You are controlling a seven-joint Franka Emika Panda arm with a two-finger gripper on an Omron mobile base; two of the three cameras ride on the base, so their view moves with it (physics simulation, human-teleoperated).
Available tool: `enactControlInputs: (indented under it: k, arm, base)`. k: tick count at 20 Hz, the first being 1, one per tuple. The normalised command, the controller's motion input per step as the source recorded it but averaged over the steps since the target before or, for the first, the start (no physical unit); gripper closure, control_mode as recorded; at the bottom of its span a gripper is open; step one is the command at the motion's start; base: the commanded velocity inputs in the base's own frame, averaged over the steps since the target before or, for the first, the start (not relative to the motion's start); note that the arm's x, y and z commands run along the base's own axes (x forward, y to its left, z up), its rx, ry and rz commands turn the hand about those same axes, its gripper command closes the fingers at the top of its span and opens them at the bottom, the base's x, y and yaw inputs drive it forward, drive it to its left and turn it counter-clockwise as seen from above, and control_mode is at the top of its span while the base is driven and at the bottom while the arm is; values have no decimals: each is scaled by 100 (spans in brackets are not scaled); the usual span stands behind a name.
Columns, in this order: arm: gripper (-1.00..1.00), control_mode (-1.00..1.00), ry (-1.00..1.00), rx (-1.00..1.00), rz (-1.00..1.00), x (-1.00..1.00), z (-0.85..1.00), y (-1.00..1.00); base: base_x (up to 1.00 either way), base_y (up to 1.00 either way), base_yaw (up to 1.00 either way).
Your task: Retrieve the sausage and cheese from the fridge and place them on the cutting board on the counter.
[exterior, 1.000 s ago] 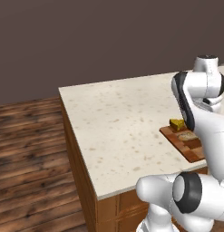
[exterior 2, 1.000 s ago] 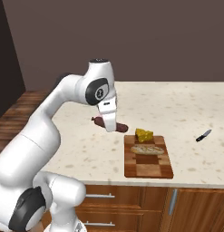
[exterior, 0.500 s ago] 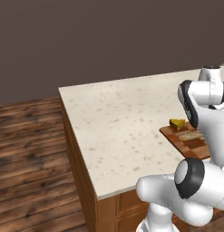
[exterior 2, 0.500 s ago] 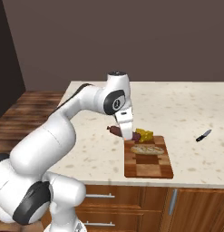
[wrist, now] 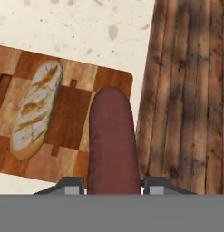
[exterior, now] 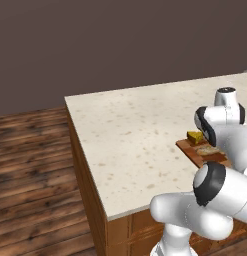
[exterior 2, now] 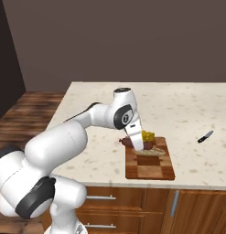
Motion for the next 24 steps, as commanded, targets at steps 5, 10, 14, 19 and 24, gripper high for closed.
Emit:
enactControlInputs:
  k: [5,10,14,19,24]
  arm:
    - [100,-100,-1,-4,-14,40,-26,-15]
    - [100,-100,0,0,-13,33,-30,-22]
    - [100,-100,0,0,-8,4,-33,-37]
    - [100,-100,0,0,-1,13,-33,-25]
    - [100,-100,1,1,0,24,-35,-13]
  base:
    - [0,0,0]
    - [0,0,0]
    - [0,0,0]
    - [0,0,0]
    - [0,0,0]
